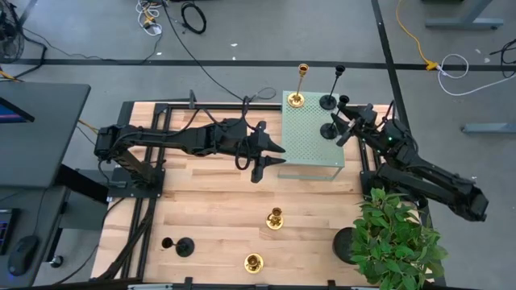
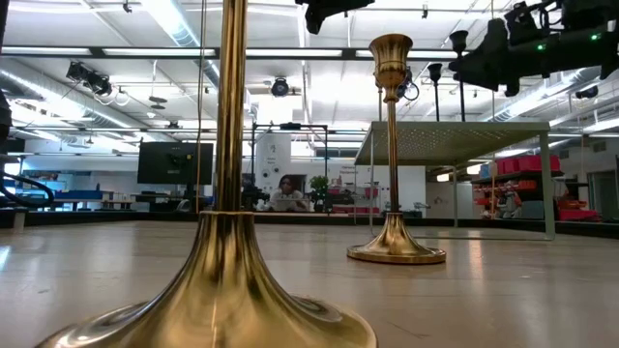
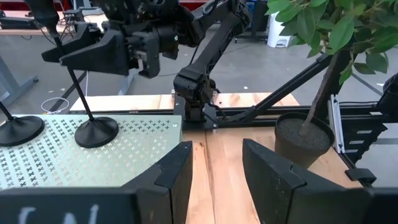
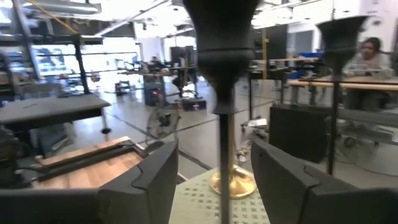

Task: Pick & Place candle stick holders
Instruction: Put the top light brown candle holder on top of the shelf aligned with the other light brown candle holder

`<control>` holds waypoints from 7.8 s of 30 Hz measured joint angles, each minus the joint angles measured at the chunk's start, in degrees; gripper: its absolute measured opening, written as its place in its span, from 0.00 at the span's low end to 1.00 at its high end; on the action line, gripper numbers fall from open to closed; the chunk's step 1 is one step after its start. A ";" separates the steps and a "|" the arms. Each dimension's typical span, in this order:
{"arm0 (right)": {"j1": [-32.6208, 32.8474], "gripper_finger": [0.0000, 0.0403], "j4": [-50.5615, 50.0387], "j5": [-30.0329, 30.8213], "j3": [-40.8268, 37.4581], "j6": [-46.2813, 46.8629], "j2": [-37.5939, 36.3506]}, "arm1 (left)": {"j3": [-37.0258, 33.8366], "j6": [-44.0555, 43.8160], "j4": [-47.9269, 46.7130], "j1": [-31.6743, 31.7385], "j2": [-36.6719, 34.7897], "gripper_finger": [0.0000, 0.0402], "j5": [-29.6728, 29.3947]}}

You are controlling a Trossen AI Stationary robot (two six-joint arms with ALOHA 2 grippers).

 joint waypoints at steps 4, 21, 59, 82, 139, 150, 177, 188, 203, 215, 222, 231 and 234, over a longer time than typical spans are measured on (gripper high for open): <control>0.02 0.50 -1.69 -0.81 0.00 -0.01 -1.63 | 0.00 -0.15 -1.51 0.00 0.00 0.35 -0.01; 1.06 0.51 -14.67 -0.44 0.00 1.12 -11.22 | 0.00 -1.68 -8.49 -1.83 -1.29 0.35 -0.29; 38.75 0.51 -4.58 -11.27 0.05 8.96 -10.29 | -14.47 -12.13 -8.21 -19.43 -3.61 0.35 -13.02; 47.38 0.51 5.08 -5.66 0.04 7.48 -1.91 | -22.91 -9.14 24.48 -21.59 15.70 0.35 -14.21; 47.98 0.51 4.40 -5.24 0.04 6.84 -1.78 | -22.88 -10.09 39.81 -20.55 20.39 0.03 -12.70; 47.98 0.51 3.43 -5.24 0.04 6.48 -1.78 | -22.86 -11.02 26.16 -15.19 4.51 0.03 -13.45; 47.95 0.51 2.24 -5.24 0.04 4.92 -1.72 | -2.02 -2.04 1.93 8.98 -1.03 0.03 0.96; 47.95 0.51 1.43 -5.22 0.00 4.90 -1.48 | 5.36 0.23 2.56 16.33 8.78 0.03 5.86; 47.95 0.51 0.78 -5.22 0.00 4.15 -1.37 | 17.56 1.16 2.38 20.48 21.08 0.03 10.73; 47.95 0.51 0.34 -5.22 0.00 3.96 -1.37 | 18.49 1.34 1.96 21.91 23.06 0.03 11.13; 47.95 0.51 0.34 -5.22 0.00 3.96 -1.37 | 18.49 1.33 2.80 21.62 23.06 0.03 11.22; 47.95 0.51 0.32 -5.22 0.00 3.98 -1.37 | 18.41 1.37 3.92 21.07 24.72 0.03 11.37; 47.95 0.51 0.01 -5.22 0.00 3.98 -1.37 | 18.43 1.39 3.45 21.18 24.72 0.03 11.38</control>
